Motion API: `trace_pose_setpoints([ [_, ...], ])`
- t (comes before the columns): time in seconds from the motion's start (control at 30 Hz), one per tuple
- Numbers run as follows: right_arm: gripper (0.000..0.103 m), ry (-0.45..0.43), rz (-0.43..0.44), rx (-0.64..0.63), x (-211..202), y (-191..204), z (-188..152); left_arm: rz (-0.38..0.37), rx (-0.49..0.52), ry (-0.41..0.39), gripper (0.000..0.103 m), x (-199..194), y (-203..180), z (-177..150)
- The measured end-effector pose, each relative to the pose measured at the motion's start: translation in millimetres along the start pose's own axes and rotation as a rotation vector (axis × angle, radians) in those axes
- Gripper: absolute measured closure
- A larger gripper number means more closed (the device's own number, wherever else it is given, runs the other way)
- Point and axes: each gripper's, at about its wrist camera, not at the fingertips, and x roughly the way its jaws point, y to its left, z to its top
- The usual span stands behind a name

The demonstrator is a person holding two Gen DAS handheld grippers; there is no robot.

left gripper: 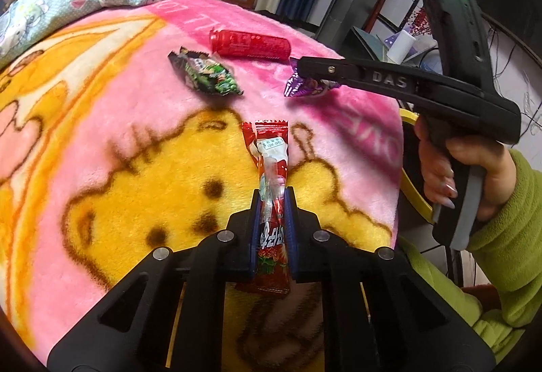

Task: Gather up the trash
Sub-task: 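Grasp the red candy wrapper with the left tool while the right tool grasps the purple wrapper, then carry both wrappers over the yellow bin and open both tools to drop them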

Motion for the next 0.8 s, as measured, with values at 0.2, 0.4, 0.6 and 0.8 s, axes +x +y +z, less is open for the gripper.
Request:
trace_pose_setpoints([
  [0.2, 0.088, -0.043, 0.009, 0.025, -30, -7, -5, -0.003, 0.027, -0.029, 0.095, -4, -12, 6],
  [0.4, 0.088, -0.088, -0.024, 0.055, -60, -24, -9, -0.018, 0.056, -0.043, 0.095, -4, -29, 12],
  [0.6, 0.088, -0.118, -0.059, 0.077, -85, -40, -12, -0.043, 0.093, -0.073, 0.095, -8, -52, 21],
  [0.8, 0.088, -0.143, -0.096, 0.108, -109, -60, -20, -0.066, 0.134, -0.097, 0.095, -10, -76, 32],
])
